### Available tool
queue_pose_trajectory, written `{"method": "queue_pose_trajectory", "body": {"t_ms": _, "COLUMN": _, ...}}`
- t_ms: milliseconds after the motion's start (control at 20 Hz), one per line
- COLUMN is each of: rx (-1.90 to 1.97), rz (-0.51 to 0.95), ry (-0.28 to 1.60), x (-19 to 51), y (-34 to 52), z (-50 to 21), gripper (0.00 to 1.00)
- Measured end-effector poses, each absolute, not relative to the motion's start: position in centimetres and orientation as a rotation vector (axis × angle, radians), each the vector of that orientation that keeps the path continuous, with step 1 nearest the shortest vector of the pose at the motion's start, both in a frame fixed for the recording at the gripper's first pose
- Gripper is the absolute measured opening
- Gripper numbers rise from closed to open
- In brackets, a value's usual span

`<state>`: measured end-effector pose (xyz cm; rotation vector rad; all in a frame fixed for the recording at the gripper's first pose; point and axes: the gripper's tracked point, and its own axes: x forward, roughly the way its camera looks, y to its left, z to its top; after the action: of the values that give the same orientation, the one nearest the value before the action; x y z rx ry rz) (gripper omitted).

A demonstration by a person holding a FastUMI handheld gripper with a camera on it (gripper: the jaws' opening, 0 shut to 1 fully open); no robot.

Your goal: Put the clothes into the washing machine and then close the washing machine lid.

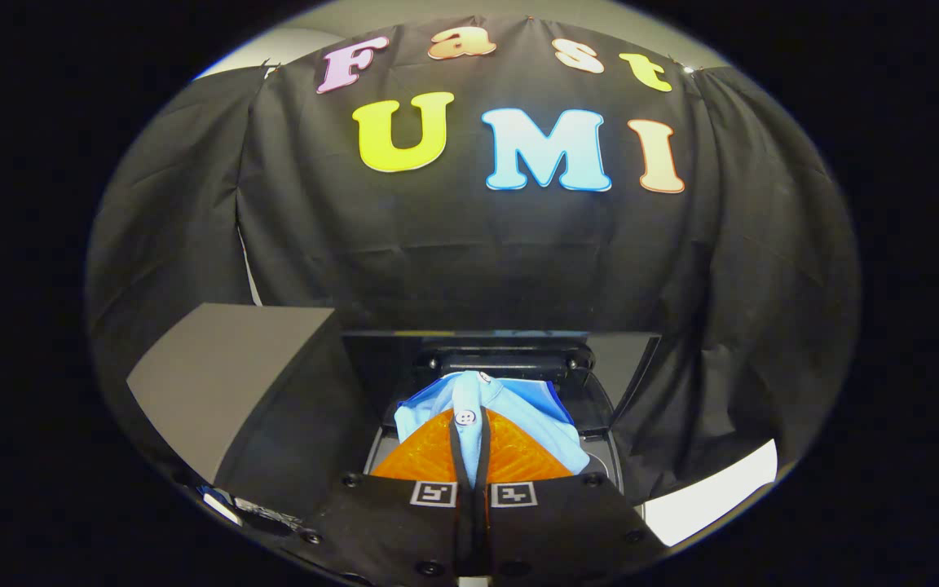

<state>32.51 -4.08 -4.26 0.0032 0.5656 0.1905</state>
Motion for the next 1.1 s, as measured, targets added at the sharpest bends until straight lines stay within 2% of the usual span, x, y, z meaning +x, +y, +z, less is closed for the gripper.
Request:
{"method": "queue_pose_trajectory", "body": {"t_ms": 750, "rx": -0.066, "rz": 0.185, "ry": 0.78, "x": 32.5, "y": -3.2, "z": -21.1, "gripper": 0.01}}
{"method": "queue_pose_trajectory", "body": {"t_ms": 1100, "rx": -0.135, "rz": 0.195, "ry": 0.857, "x": 31.9, "y": -2.8, "z": -26.5, "gripper": 0.02}}
